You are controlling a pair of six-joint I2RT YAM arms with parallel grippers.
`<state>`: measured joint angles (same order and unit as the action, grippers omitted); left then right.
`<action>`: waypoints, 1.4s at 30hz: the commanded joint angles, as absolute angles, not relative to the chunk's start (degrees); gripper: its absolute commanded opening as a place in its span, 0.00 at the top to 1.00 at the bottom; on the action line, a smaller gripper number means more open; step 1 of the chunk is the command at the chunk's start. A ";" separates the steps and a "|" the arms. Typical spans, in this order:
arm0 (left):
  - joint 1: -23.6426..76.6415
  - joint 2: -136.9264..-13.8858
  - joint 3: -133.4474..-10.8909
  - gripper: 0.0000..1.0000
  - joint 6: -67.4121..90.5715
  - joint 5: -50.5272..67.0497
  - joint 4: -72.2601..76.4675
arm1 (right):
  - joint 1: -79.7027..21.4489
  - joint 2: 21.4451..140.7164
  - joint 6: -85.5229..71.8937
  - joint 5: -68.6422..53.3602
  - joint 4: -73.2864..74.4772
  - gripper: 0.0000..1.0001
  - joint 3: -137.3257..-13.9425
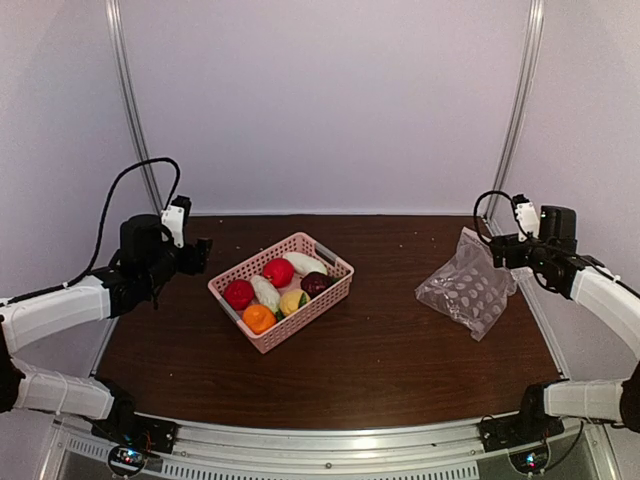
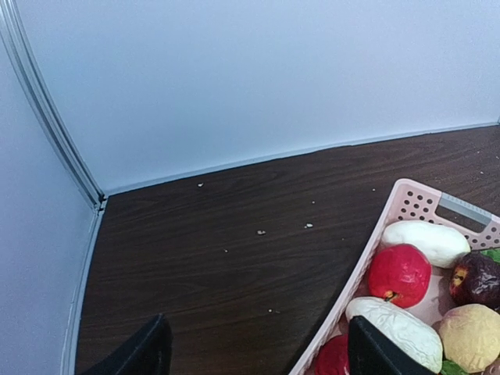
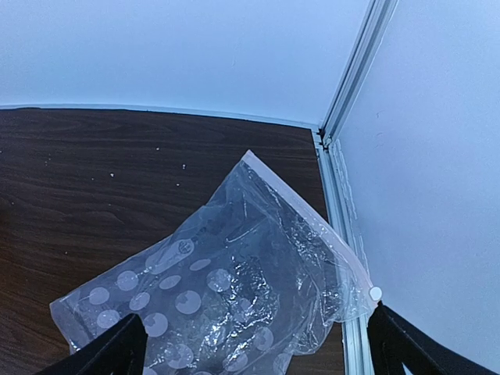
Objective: Place the food in the zip-top bag and seal the zipper
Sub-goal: Move the bin to the center of the board.
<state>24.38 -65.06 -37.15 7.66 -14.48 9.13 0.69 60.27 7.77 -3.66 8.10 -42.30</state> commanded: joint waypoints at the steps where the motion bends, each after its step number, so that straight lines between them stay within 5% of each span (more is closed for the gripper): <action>1: 24.27 -65.82 -37.26 0.23 8.95 -9.27 14.32 | 1.70 58.64 8.31 -3.95 4.81 0.01 -40.58; 10: 32.78 -68.71 -48.93 0.31 6.66 0.37 -2.02 | 2.23 55.51 14.49 -12.24 4.65 0.00 -37.83; 15: 34.77 -70.64 -53.90 0.27 -0.51 9.74 -9.70 | 2.30 53.92 19.72 -20.44 5.76 0.00 -35.92; 22: 32.61 -85.62 -70.67 0.19 -5.70 0.92 -20.68 | 2.13 54.12 23.14 -30.31 9.91 0.01 -36.65; 32: 28.97 -108.10 -92.28 0.35 -9.82 5.17 -37.32 | 0.61 54.82 27.33 -35.42 15.24 0.05 -37.73; 42: 25.87 -117.22 -96.66 0.59 -9.37 3.29 -38.85 | 0.00 58.00 29.68 -34.35 18.14 0.08 -39.46</action>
<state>27.11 -115.31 -94.63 -8.88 3.64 -37.63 0.36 57.54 28.38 -33.87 16.21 -38.09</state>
